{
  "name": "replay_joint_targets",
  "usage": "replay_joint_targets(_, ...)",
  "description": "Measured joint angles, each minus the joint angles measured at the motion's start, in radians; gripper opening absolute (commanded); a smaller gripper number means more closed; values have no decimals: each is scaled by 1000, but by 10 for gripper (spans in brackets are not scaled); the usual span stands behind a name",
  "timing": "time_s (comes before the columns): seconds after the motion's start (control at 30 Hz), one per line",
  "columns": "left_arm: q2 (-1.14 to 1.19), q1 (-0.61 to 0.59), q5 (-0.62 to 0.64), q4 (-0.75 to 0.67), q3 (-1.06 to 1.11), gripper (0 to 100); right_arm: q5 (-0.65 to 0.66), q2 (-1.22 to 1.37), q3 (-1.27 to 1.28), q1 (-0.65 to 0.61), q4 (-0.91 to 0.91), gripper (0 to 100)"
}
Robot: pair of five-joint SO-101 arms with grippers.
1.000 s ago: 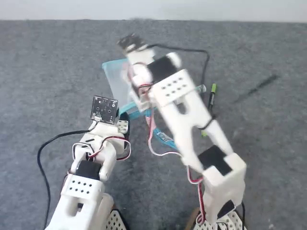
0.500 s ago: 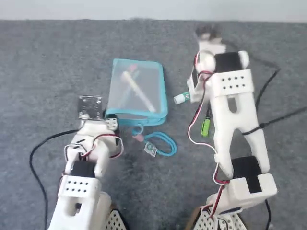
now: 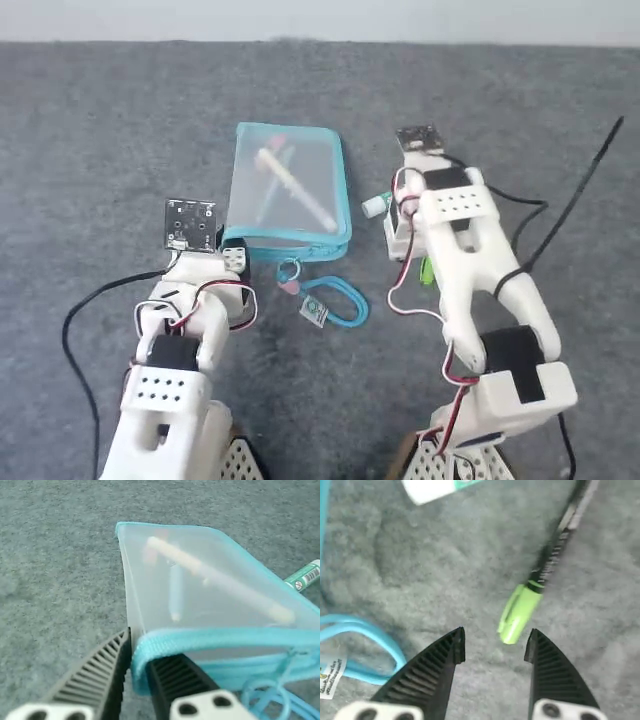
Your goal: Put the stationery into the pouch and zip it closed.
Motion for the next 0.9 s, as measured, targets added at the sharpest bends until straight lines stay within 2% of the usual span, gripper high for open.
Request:
replay_joint_targets(0.13,0,0,0,0,0,12,-3,0,43,3,-49,202)
replay_joint_targets(0.37,0,0,0,0,0,12,-3,3,44,92,-112,202)
replay_joint_targets(0.63,0,0,0,0,0,12,-6,181,9,109,-150,201)
replay_joint_targets(0.7,0,0,0,0,0,12,-6,212,-18,114,-150,173)
replay_joint_targets(0.87,0,0,0,0,0,12,-6,232,-40,130,-149,6)
replay_joint_targets(0.9,0,0,0,0,0,12,-6,232,-40,132,-149,6)
